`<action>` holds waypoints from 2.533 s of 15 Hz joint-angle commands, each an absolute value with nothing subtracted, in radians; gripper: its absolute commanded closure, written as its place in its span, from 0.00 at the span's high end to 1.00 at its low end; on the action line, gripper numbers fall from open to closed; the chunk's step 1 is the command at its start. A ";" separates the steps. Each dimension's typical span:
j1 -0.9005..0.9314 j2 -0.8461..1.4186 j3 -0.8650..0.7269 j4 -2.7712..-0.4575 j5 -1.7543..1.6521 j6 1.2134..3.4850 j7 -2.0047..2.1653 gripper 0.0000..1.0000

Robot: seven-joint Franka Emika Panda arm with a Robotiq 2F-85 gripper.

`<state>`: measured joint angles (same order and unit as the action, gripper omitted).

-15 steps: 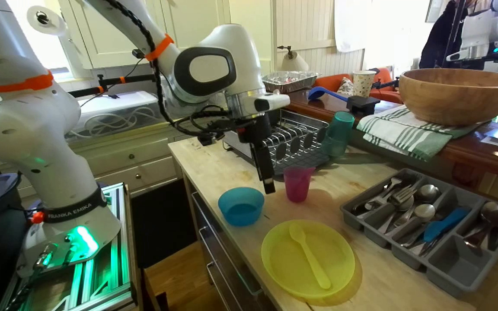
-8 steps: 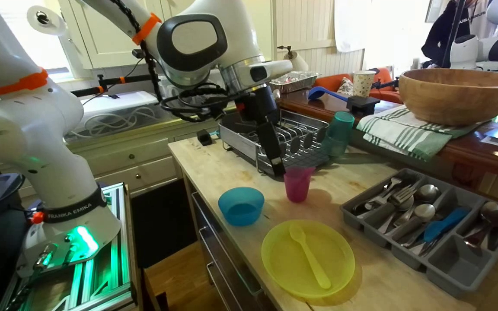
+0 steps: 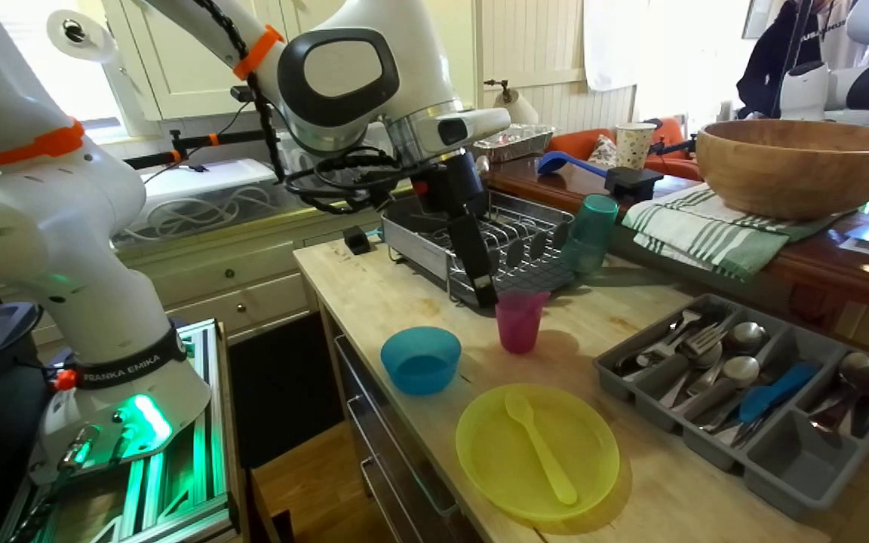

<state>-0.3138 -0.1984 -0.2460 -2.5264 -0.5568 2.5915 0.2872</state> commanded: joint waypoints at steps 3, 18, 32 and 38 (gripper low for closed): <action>-0.349 -0.135 -0.243 -2.447 -0.523 2.618 0.319 1.00; -0.367 0.408 -0.293 -1.889 -0.105 2.751 0.132 1.00; -0.334 0.481 -0.343 -1.777 -0.102 2.721 0.198 1.00; -0.349 0.557 -0.328 -1.648 -0.087 2.610 0.177 1.00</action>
